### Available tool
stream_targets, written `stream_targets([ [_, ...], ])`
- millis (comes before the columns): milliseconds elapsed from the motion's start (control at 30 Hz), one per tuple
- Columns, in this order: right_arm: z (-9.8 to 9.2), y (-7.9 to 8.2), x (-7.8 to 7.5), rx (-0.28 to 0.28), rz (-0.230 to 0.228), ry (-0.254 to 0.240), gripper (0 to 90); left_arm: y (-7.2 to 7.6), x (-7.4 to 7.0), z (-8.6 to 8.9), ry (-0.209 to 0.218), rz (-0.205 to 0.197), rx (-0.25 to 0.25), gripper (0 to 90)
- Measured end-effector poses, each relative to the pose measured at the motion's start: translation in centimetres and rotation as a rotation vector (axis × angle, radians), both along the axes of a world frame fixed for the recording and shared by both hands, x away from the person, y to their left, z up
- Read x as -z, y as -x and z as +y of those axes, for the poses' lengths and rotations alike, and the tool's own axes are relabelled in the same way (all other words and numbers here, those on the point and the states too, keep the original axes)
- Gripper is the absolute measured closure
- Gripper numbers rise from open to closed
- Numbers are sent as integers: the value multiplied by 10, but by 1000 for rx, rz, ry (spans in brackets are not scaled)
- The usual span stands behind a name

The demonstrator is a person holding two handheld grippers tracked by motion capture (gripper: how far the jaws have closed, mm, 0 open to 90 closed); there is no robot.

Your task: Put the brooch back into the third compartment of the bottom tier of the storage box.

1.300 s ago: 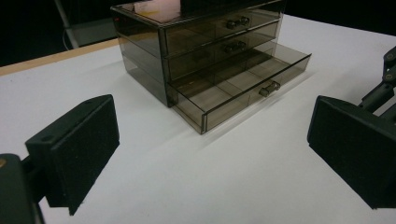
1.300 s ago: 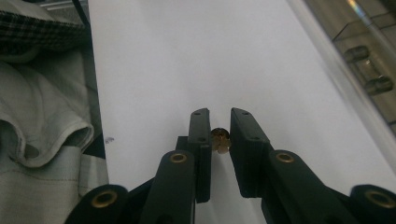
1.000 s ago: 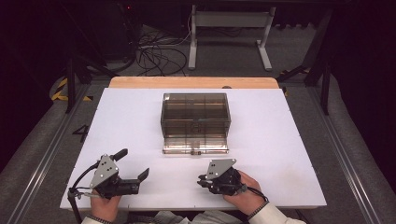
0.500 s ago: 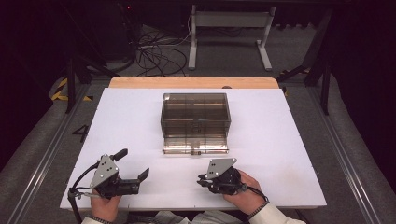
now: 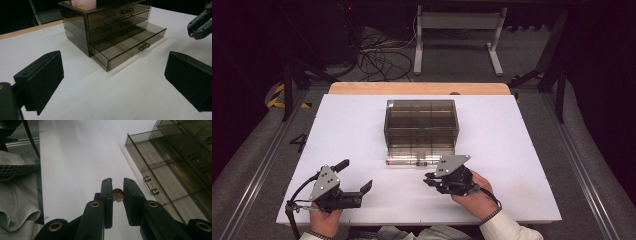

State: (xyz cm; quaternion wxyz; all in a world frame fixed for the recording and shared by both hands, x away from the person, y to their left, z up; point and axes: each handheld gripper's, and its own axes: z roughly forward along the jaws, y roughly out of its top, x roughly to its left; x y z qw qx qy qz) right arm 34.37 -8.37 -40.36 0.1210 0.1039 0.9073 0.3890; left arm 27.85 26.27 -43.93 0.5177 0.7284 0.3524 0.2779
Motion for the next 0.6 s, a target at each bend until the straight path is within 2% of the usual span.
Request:
stream_targets([
  [200,-4,-8,-4,21,27,-16,790,0,0,-1,4,2,0,32],
  [567,-8,-19,-13,54,40,-41,789,0,0,-1,2,3,0,32],
  [600,-8,-22,-13,56,25,-32,789,0,0,-1,2,3,0,32],
])
